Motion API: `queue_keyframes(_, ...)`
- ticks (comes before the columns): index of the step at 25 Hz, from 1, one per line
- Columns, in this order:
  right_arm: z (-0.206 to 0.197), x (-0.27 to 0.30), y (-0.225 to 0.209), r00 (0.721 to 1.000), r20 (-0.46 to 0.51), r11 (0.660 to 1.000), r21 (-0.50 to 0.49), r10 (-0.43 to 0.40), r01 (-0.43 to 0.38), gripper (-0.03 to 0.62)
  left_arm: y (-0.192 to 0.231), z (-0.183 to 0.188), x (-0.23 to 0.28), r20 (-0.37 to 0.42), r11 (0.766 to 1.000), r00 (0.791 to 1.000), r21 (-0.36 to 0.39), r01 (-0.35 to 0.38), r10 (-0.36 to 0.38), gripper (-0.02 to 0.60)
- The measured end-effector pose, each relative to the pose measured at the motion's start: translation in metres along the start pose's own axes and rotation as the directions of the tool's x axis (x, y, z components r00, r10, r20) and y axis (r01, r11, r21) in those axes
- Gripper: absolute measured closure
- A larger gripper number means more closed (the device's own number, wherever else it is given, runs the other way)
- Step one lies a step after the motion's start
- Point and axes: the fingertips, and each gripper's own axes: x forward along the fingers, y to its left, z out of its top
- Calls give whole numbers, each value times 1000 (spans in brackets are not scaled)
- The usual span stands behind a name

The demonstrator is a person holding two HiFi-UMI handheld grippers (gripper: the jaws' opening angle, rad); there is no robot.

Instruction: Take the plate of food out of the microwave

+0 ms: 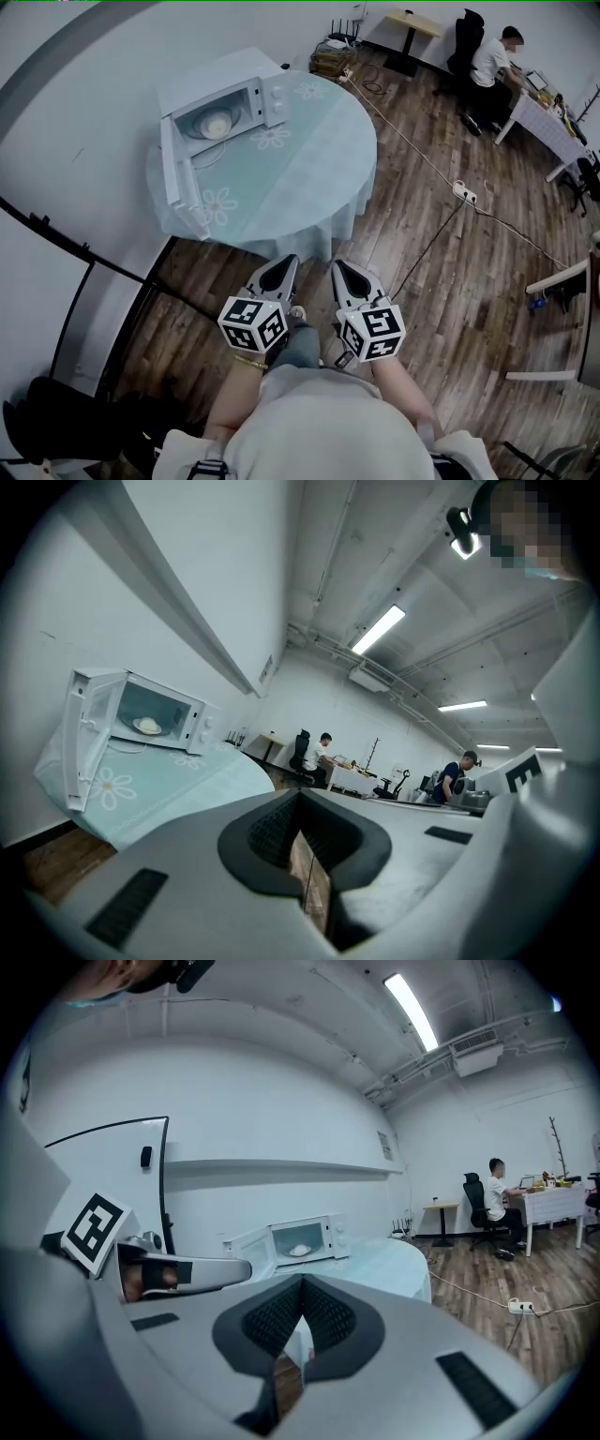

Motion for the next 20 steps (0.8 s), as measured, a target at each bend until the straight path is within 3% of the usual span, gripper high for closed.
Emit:
queue_keyframes(9, 12, 42, -19, 999, -1, 999, 4, 32, -32, 588, 33, 15, 32, 17, 999, 999, -18, -44, 44, 572)
queue_keyframes(20, 37, 136, -57, 998, -28, 998, 1, 61, -61, 588, 102, 46, 98, 14, 994, 995, -44, -101, 102, 572)
